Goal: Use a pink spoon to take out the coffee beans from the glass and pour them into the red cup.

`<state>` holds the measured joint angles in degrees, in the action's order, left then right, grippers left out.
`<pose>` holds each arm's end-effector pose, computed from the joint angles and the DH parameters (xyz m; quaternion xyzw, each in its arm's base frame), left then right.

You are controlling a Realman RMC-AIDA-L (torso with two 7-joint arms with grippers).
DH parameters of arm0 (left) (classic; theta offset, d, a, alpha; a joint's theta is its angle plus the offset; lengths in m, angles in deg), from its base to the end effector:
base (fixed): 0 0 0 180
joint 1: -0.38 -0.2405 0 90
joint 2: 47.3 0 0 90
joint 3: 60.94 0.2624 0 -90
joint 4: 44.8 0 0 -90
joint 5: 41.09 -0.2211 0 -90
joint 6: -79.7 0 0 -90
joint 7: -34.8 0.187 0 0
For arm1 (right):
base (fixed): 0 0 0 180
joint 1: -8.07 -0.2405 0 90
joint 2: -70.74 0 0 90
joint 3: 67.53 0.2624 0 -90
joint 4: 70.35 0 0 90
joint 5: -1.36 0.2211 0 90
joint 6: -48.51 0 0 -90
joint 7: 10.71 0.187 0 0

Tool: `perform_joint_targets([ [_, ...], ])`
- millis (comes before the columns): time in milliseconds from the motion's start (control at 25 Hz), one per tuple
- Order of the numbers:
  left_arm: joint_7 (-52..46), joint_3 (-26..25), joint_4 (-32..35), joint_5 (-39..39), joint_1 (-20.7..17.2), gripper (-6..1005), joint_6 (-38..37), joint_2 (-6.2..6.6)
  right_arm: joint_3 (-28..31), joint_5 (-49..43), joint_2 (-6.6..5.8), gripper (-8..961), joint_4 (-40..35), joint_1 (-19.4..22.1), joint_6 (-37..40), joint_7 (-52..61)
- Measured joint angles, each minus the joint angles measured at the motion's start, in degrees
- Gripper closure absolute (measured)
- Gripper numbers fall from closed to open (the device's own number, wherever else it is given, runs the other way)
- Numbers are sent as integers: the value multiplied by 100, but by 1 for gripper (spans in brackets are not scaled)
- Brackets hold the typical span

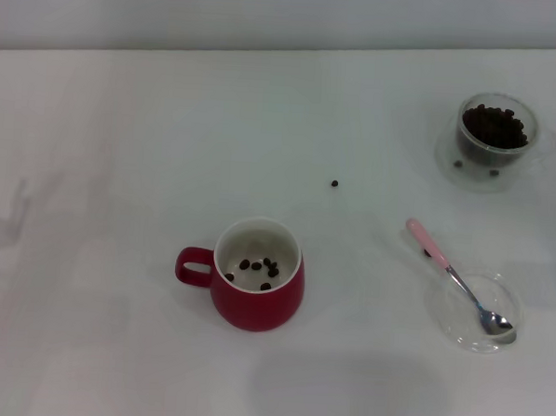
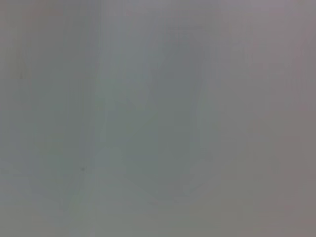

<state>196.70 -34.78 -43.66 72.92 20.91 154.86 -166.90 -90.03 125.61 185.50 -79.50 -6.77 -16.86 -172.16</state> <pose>-0.3664 0.3326 -0.0230 -0.7199 -0.2385 -0.2977 0.5799 0.4603 0.3125 0.0836 -0.6205 0.2739 0.1898 0.7099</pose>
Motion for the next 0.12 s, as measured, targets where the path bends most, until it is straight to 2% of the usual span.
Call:
perform_joint_targets([
  [120, -1, 8, 0, -6, 0, 397, -37, 12, 124, 38, 2, 467, 11, -1, 11, -2],
])
